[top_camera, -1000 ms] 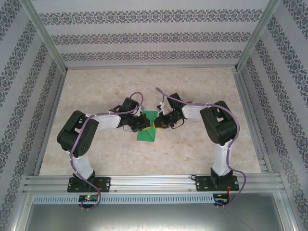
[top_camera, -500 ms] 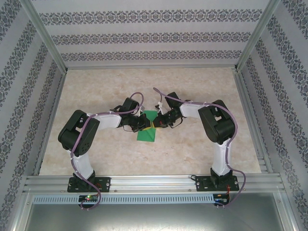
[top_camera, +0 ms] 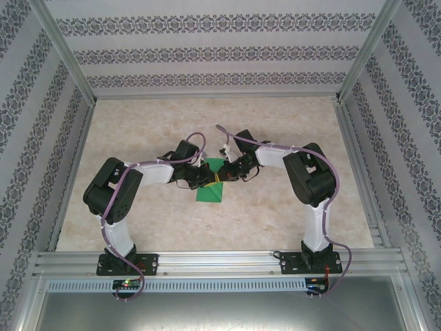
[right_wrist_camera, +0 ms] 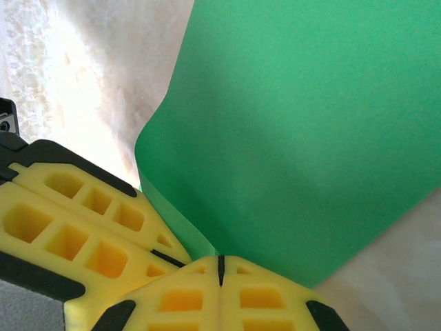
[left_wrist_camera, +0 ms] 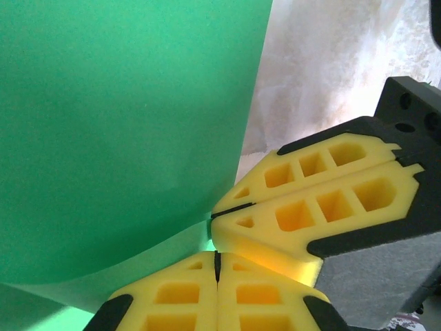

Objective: Fold a paper plane with a square sheet of paper (pick it up from the middle)
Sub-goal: Fold the triangle a second time at the center of the table.

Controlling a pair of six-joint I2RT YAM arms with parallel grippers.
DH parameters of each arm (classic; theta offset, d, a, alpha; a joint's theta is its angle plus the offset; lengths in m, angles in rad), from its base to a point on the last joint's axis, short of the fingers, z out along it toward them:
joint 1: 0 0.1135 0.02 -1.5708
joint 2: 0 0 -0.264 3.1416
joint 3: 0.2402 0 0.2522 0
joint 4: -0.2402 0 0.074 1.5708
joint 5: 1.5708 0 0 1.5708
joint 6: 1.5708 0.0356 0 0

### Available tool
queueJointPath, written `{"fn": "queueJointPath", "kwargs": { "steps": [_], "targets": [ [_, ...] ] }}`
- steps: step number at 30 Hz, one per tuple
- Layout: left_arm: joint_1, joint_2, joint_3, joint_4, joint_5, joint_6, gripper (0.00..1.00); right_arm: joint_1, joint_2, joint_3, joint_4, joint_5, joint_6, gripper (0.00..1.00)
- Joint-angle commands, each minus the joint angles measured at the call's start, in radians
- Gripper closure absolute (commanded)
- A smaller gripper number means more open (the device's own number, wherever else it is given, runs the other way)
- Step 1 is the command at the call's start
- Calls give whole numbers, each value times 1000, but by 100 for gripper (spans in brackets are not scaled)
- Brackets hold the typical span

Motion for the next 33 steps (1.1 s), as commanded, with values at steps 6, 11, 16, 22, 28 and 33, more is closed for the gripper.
{"fn": "queueJointPath", "kwargs": {
  "steps": [6,11,16,22,28,33],
  "targets": [
    [-12,2,-9,14,-4,-4,93,7,26,32,-33,28,-40,100],
    [-12,6,-11,23,7,-5,93,6,31,33,-27,26,-39,100],
    [-13,15,-6,24,14,-6,93,5,33,36,-22,25,-40,100],
    [-12,25,-4,21,14,-5,93,5,40,37,-24,27,-40,100],
    [-13,34,-5,15,11,-3,94,4,52,46,-33,37,-36,100],
    [-12,38,-8,15,7,-4,94,5,55,50,-38,44,-36,100]
  ]
}}
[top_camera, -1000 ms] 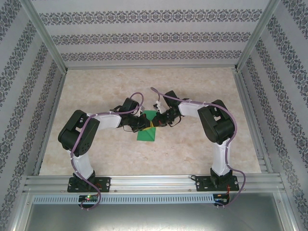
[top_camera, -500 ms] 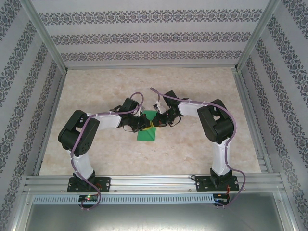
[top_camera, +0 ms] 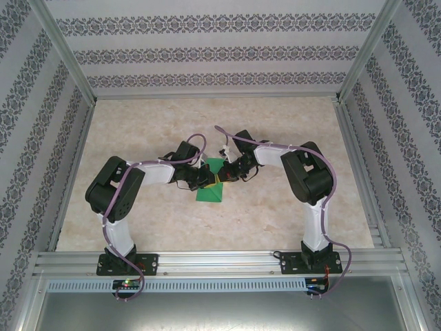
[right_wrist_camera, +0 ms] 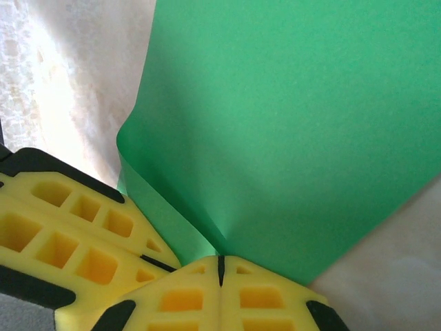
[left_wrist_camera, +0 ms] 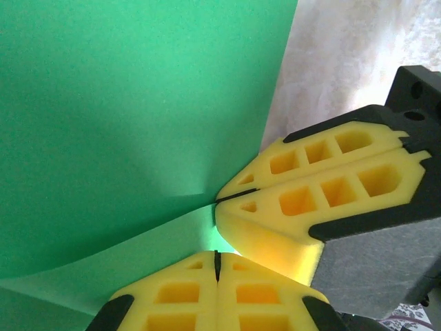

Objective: Fold a paper plane with a square sheet of paper (pick it up from the middle)
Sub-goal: Fold the triangle a second time at the center of the table.

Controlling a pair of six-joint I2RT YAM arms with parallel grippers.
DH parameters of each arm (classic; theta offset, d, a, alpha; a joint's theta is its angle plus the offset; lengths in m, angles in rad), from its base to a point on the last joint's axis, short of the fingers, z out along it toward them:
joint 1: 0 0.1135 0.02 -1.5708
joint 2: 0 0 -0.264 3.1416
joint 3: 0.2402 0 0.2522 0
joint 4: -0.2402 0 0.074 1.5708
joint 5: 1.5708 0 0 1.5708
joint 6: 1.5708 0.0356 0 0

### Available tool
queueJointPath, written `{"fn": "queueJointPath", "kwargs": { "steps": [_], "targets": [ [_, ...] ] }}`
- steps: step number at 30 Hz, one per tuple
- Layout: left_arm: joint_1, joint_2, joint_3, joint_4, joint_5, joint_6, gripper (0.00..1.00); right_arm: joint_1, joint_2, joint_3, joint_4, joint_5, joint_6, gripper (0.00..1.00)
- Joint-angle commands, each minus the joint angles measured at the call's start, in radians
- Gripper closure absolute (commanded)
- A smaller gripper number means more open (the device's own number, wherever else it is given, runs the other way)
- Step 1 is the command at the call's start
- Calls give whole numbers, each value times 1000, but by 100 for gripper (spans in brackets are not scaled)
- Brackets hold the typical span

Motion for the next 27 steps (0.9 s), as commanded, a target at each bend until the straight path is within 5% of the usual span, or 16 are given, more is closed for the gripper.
{"fn": "queueJointPath", "kwargs": {
  "steps": [1,27],
  "targets": [
    [-12,15,-8,11,3,-3,94,4,23,22,-14,21,-18,100],
    [-13,37,-2,-6,-10,2,96,2,9,7,-37,40,-16,100]
  ]
}}
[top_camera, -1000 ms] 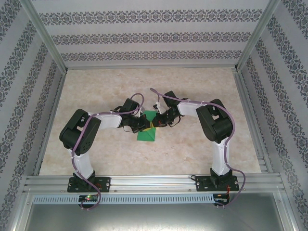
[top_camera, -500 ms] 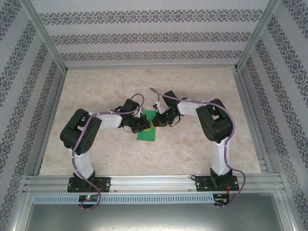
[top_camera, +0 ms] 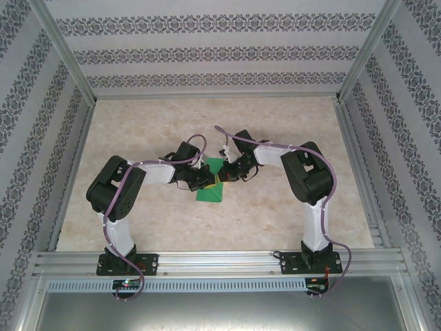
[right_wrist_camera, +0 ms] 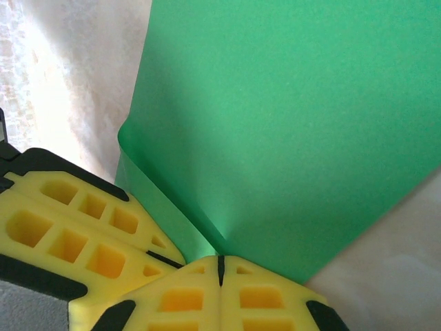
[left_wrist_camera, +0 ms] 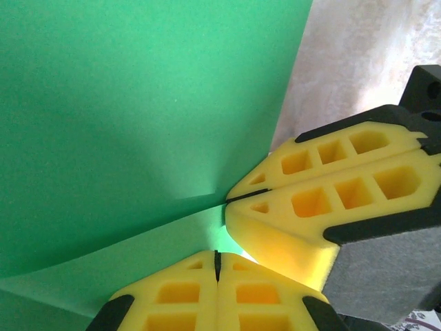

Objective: Fold a paper plane with a square sheet of paper (pick it up from the middle)
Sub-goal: Fold the triangle a second time at the center of the table.

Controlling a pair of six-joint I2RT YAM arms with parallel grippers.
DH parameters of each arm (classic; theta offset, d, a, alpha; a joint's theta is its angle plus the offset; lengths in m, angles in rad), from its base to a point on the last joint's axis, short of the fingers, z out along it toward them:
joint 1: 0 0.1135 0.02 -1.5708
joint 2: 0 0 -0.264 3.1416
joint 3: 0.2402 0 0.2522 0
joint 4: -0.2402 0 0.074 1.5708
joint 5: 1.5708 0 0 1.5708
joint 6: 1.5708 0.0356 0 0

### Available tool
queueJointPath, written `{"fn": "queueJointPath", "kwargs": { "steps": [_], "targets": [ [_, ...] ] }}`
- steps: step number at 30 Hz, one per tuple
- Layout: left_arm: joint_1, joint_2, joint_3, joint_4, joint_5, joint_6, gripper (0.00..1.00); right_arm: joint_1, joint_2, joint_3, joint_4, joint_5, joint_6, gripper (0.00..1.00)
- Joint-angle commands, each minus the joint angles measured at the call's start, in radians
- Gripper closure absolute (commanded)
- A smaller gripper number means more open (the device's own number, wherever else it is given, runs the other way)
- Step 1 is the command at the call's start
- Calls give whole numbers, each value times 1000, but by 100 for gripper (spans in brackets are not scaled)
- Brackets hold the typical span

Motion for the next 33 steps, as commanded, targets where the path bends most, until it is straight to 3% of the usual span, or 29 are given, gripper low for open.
{"fn": "queueJointPath", "kwargs": {
  "steps": [1,19,28,33],
  "targets": [
    [-13,27,-2,-8,-11,2,96,3,9,5,-29,30,-17,100],
    [-12,41,-2,-30,-21,10,97,2,5,0,-44,35,-9,100],
    [-14,44,-14,-85,-44,10,98,-23,-81,-20,-21,51,94,82],
    [-14,46,-27,-77,-46,-2,98,-36,-126,-44,-14,75,118,82]
  ]
}}
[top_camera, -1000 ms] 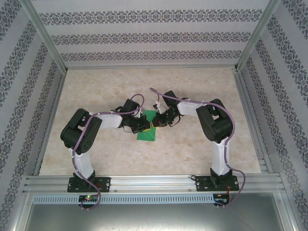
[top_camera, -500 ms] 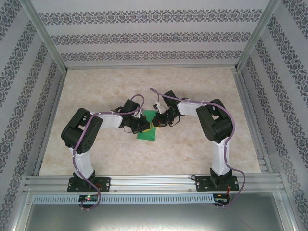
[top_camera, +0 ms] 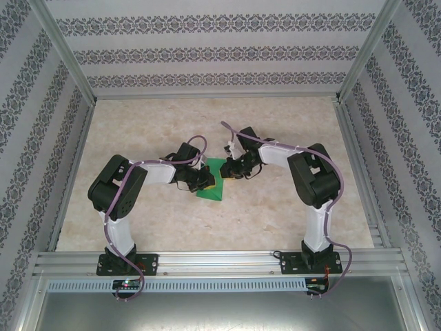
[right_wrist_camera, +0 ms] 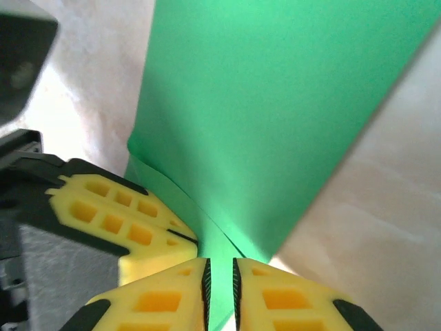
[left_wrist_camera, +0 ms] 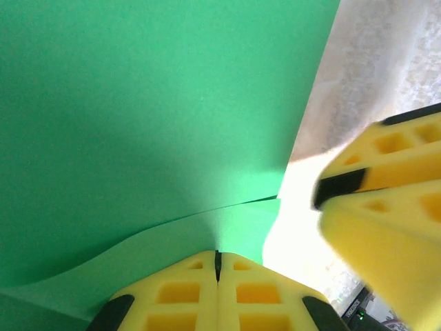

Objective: Fold a paper plane with a square sheet of paper (pick it up from the middle)
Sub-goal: Fold the triangle a second time at the center of the table.

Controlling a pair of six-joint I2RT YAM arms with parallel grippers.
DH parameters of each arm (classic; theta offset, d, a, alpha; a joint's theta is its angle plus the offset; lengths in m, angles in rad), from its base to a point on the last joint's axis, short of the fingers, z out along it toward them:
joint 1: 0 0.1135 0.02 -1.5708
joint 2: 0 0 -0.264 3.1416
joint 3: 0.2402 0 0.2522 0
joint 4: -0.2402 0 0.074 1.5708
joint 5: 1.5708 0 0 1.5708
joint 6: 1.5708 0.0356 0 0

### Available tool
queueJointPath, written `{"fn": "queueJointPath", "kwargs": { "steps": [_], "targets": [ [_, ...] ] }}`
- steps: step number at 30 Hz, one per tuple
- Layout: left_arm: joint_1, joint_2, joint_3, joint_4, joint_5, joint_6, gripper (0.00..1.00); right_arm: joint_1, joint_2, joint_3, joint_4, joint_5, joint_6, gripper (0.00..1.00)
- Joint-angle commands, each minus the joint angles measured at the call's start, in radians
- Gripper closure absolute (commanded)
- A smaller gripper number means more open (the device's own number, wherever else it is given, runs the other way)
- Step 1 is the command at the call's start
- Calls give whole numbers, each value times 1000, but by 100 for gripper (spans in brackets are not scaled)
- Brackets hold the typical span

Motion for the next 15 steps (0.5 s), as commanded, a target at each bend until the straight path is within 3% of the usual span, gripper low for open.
{"fn": "queueJointPath", "kwargs": {
  "steps": [1,15],
  "targets": [
    [-13,31,-27,-69,-43,-2,98,-5,-45,-24,-6,30,31,83],
    [-13,22,-34,-70,-43,3,100,67,38,5,2,58,52,94]
  ]
}}
